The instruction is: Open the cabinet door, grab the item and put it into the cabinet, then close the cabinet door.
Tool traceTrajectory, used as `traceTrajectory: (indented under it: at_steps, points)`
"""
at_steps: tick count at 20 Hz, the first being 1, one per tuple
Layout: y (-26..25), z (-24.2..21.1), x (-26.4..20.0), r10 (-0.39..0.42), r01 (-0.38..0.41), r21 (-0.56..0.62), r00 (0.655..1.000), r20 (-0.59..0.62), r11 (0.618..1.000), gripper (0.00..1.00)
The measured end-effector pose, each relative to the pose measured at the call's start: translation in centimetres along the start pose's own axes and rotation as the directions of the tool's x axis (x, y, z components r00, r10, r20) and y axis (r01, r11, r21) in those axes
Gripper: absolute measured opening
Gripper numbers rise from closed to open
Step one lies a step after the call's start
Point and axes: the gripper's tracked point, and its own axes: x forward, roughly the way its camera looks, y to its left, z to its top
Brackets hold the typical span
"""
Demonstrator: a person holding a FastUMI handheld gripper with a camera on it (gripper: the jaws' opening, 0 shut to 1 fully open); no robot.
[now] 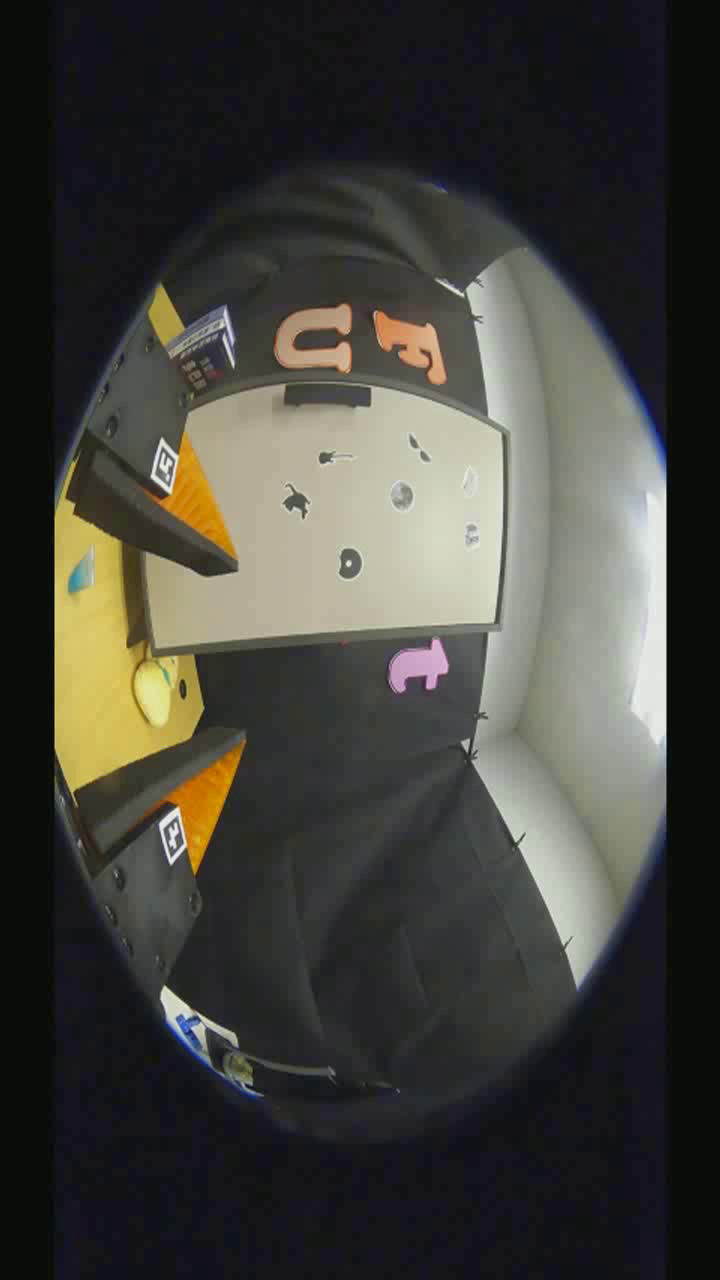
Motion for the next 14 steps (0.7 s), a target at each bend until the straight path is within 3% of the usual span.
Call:
traceTrajectory:
  at_steps: [6,14]
  points:
    - [1.1,1.7,-1.8,-0.033,0.033,-0.003,0.999,-0.016,0.999,0.98]
    - [2.2,2.2,-1.4,-0.011,0.01,-0.047,1.0,-0.024,0.999,0.98]
